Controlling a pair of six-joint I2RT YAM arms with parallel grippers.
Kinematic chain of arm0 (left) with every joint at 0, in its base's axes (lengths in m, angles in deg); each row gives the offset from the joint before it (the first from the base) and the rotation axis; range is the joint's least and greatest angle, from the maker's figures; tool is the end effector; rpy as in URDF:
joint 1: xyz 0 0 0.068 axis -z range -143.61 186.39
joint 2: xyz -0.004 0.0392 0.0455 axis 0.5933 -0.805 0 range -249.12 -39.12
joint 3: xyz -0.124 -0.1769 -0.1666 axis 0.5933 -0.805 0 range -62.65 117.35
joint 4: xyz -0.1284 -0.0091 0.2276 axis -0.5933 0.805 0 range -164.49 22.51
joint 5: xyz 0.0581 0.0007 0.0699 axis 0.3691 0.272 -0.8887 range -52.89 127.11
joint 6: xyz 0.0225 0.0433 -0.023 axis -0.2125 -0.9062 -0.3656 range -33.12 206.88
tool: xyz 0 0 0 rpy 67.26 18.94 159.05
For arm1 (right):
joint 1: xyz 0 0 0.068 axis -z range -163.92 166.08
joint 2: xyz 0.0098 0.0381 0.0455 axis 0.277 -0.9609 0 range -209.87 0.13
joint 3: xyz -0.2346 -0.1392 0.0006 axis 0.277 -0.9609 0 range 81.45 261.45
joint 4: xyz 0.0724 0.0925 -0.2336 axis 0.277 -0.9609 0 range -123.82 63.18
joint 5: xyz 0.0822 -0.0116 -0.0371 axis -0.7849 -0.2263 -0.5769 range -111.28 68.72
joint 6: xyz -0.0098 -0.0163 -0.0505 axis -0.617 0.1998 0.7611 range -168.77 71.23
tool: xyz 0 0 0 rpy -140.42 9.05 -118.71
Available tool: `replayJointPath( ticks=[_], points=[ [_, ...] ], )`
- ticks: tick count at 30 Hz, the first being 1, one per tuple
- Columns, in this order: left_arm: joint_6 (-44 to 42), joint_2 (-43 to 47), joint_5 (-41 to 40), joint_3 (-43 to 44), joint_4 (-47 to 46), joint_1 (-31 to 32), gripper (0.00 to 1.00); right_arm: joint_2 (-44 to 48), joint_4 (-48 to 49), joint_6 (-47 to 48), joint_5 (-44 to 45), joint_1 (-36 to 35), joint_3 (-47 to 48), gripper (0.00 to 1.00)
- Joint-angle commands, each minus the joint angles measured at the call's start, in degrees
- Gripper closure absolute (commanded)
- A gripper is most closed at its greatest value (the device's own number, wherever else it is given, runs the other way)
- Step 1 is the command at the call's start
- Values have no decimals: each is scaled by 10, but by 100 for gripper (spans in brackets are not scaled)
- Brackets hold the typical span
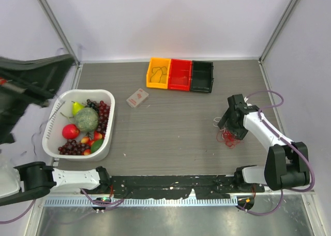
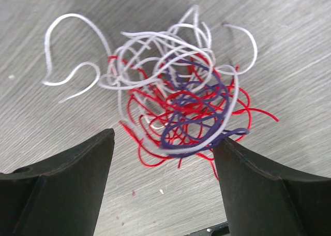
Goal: Untangle the cables
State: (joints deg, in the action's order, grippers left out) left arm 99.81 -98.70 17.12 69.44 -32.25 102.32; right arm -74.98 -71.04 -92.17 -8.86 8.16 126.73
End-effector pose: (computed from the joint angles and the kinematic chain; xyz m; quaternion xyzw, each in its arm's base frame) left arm 0.0093 0.0091 0.6470 0.0840 0.5060 -0.4757 0.7146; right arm 0.2233 0.0234 0.1941 0.3142 0.9331 -0.0369 0.1707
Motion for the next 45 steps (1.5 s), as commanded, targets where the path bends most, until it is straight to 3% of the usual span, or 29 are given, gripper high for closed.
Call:
replayJointPath(
  ticks=[1, 9, 12, 26, 35, 45],
  points=[
    [13, -96, 40, -21, 3, 2, 100, 44, 13, 61, -42, 0, 43, 19],
    [3, -170, 28, 68, 33, 2, 100, 71, -9, 89, -84, -6, 79, 19],
    [4, -183, 24, 61, 35, 2, 100, 83, -7, 89, -93, -7, 81, 19],
    [10, -182, 38, -158, -19, -6, 100, 66, -43, 125, -47, -6, 134, 19],
    [101, -140, 109, -406, -59, -57, 100, 76, -22, 152, -182, -7, 134, 19],
    [190, -168, 215, -589, -114, -121, 100, 98, -38, 169, -202, -27, 143, 19]
  ],
)
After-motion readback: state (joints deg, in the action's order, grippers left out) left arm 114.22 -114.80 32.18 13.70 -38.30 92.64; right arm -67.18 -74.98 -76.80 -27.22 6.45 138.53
